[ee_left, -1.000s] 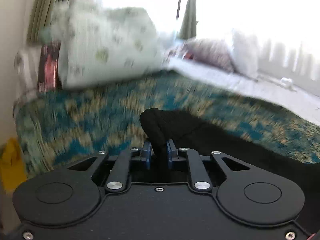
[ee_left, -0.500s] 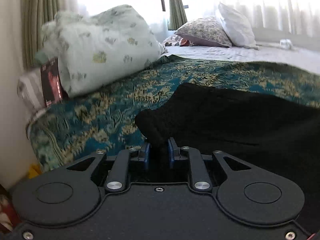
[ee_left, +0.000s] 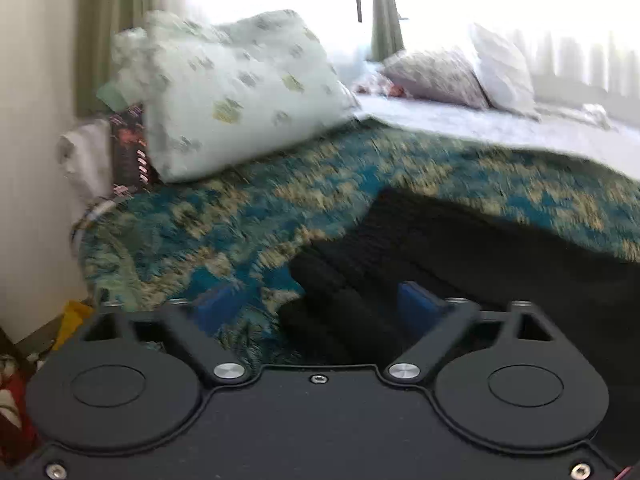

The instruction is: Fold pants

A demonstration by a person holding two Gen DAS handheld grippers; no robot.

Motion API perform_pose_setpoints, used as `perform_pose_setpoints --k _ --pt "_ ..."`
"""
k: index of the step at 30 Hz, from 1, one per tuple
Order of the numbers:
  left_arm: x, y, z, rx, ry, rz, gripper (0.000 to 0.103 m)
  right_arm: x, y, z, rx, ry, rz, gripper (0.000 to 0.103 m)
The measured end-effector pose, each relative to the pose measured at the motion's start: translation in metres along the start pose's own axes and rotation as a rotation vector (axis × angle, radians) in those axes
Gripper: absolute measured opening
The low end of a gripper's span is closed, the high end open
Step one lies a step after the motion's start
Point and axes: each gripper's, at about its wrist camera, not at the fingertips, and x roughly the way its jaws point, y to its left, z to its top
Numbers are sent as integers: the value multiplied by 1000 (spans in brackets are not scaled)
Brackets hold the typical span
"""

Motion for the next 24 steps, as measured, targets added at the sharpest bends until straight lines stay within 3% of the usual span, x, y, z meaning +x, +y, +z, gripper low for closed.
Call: perform_pose_setpoints --k 3,7,10,13,15,16,18,24 --pt "-23 -9 9 15 -55 -30 93 -19 33 2 -68 -61 156 92" --pt "-53 -28 26 59 -108 -153 94 -36 93 -3 -132 -80 358 92" --pt "-69 -54 36 120 -69 -346 90 -40 132 -5 -112 -56 478 92" --pt "-76 -91 40 212 20 -561 58 -30 159 -10 -119 22 522 86" --pt "-75 -120 38 276 107 -677 28 -27 166 -16 -112 36 508 81" --pt "-73 -136 37 300 147 -717 24 -28 166 -17 -107 29 509 81" --pt "-69 -164 31 352 178 -747 20 -25 162 -17 -82 39 521 80" --pt "-38 -248 13 504 309 -711 14 -26 162 -29 -70 15 515 80"
